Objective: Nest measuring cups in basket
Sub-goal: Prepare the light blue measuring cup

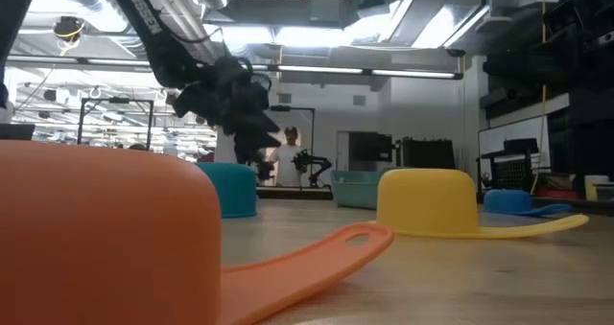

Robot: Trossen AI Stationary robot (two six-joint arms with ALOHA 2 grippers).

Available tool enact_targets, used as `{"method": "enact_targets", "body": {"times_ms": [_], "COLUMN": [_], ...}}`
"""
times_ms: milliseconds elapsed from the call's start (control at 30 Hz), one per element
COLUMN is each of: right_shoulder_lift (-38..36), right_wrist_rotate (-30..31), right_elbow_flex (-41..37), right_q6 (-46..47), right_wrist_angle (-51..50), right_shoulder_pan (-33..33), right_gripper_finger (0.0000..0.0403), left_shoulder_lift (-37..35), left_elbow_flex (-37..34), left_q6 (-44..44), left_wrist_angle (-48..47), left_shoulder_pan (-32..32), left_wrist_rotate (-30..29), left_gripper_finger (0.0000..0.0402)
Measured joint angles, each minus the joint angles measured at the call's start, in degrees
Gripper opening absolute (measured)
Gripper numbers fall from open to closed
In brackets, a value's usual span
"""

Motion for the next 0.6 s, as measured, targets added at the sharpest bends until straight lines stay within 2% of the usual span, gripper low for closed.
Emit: {"method": "enact_targets", "body": {"times_ms": [233, 600], "right_shoulder_lift": [0.0, 0.0], "right_wrist_rotate": [0.0, 0.0], "right_elbow_flex": [0.0, 0.0], "right_q6": [0.1, 0.0], "right_wrist_angle": [0.0, 0.0], "right_shoulder_pan": [0.0, 0.0], "right_gripper_finger": [0.0115, 0.0115], "left_shoulder_lift": [3.2, 4.0], "left_elbow_flex": [0.0, -0.1], "left_q6": [0.7, 9.3], "left_wrist_angle": [-0.5, -6.0], "left_shoulder_pan": [-1.8, -6.6], "left_wrist_rotate": [-1.5, -10.4], "left_gripper_finger": [0.0140, 0.0140]}}
